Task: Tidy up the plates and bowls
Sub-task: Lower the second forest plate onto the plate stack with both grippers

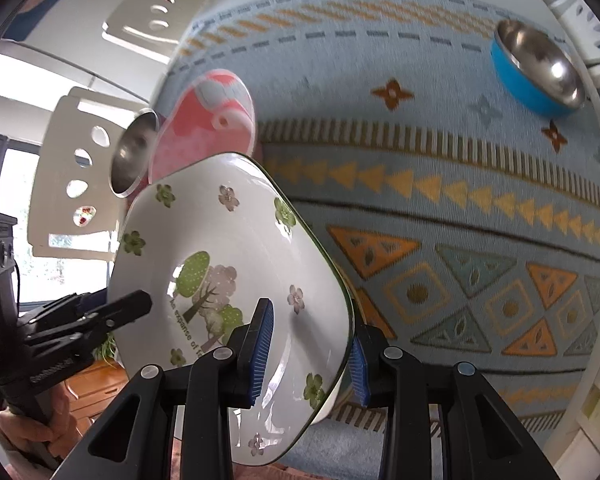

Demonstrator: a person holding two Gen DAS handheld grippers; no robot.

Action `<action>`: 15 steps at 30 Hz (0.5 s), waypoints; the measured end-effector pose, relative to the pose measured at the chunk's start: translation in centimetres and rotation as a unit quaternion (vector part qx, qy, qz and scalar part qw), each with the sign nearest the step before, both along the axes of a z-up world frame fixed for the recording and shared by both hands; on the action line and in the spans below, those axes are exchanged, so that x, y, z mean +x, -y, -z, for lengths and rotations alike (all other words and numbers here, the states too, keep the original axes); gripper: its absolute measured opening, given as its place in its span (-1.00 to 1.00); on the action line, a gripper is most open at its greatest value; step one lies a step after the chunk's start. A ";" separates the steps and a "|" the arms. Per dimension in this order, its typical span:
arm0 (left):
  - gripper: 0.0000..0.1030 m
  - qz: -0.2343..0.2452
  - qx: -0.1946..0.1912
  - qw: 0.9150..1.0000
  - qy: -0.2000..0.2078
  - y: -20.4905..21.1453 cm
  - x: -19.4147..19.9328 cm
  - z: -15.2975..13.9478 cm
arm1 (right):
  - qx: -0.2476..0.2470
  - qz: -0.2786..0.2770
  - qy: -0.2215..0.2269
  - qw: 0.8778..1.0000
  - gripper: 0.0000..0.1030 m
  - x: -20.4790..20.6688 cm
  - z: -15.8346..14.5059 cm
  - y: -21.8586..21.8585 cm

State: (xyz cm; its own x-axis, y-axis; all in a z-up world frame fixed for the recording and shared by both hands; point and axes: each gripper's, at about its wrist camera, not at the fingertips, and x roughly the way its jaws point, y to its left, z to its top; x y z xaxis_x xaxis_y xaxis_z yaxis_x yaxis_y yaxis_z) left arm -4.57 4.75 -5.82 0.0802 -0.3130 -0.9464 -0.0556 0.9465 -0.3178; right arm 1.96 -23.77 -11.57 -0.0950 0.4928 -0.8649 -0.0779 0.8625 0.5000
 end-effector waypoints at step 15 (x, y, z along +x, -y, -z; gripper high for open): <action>-0.26 0.010 0.007 1.000 -0.026 -0.2 -1.6 3.2 | -0.027 -0.013 -0.032 0.999 -0.34 -2.3 2.6 -2.1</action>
